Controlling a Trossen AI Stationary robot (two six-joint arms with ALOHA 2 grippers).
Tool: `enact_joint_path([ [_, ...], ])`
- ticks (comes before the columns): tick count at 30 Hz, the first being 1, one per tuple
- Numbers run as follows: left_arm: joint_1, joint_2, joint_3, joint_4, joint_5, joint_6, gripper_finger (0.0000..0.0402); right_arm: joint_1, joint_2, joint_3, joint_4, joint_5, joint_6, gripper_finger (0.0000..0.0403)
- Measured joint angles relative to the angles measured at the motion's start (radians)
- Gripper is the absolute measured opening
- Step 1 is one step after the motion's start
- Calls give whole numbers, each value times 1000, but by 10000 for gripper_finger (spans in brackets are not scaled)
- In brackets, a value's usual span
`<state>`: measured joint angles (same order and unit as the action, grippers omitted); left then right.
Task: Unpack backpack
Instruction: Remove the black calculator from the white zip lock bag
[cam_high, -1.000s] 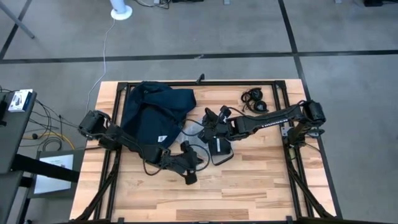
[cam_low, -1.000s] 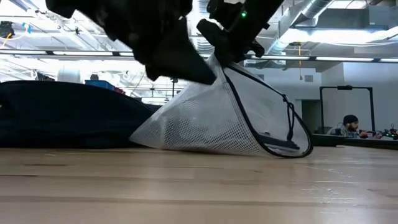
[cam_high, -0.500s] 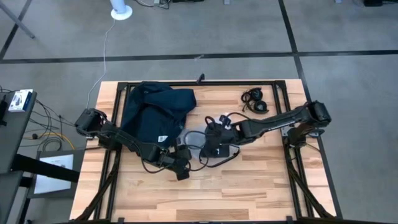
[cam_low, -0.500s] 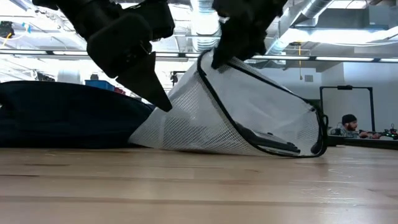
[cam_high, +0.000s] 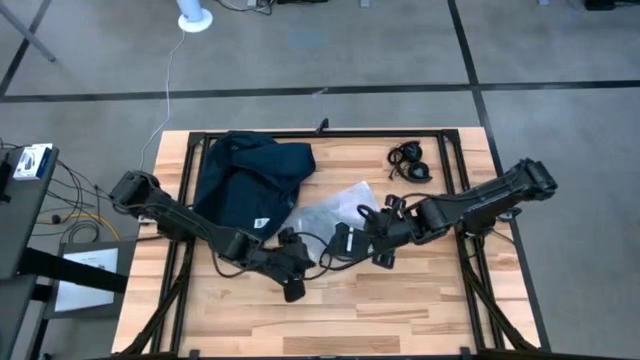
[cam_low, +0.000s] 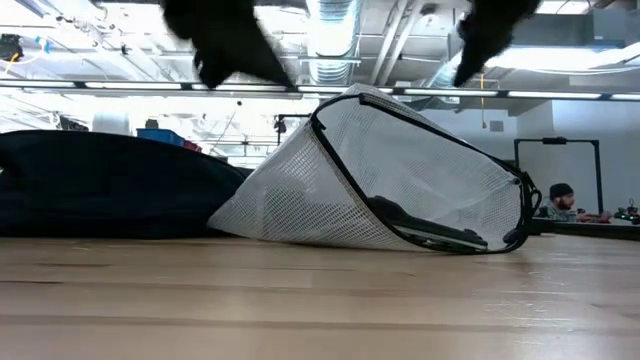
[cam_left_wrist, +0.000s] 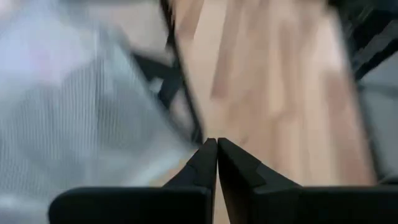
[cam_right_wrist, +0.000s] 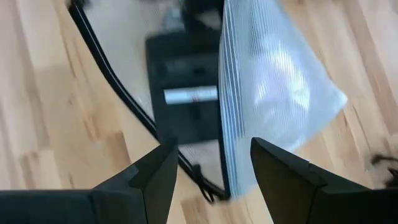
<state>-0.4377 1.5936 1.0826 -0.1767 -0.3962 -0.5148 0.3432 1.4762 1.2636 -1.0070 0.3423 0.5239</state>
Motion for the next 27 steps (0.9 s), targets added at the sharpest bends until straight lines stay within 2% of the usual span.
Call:
enact_joint_path([
  [3,7,15,45,69,17,6,8,6,-1,-40,-5,0,4,196],
  [7,28,82,78,112,109,30,41,5,0,-73,-18,8,43,195],
  [10,52,116,84,132,110,42,61,4,-1,-95,-14,47,62,186],
  [16,103,146,83,-8,108,-33,59,51,1,-128,36,43,49,146],
  [20,130,134,85,-122,106,-64,48,114,1,-128,91,-50,-11,123],
  [23,143,134,84,-118,116,-64,46,139,16,-128,173,-160,-71,117],
  [27,145,134,84,-67,127,-25,46,146,60,-128,281,-184,-98,120],
])
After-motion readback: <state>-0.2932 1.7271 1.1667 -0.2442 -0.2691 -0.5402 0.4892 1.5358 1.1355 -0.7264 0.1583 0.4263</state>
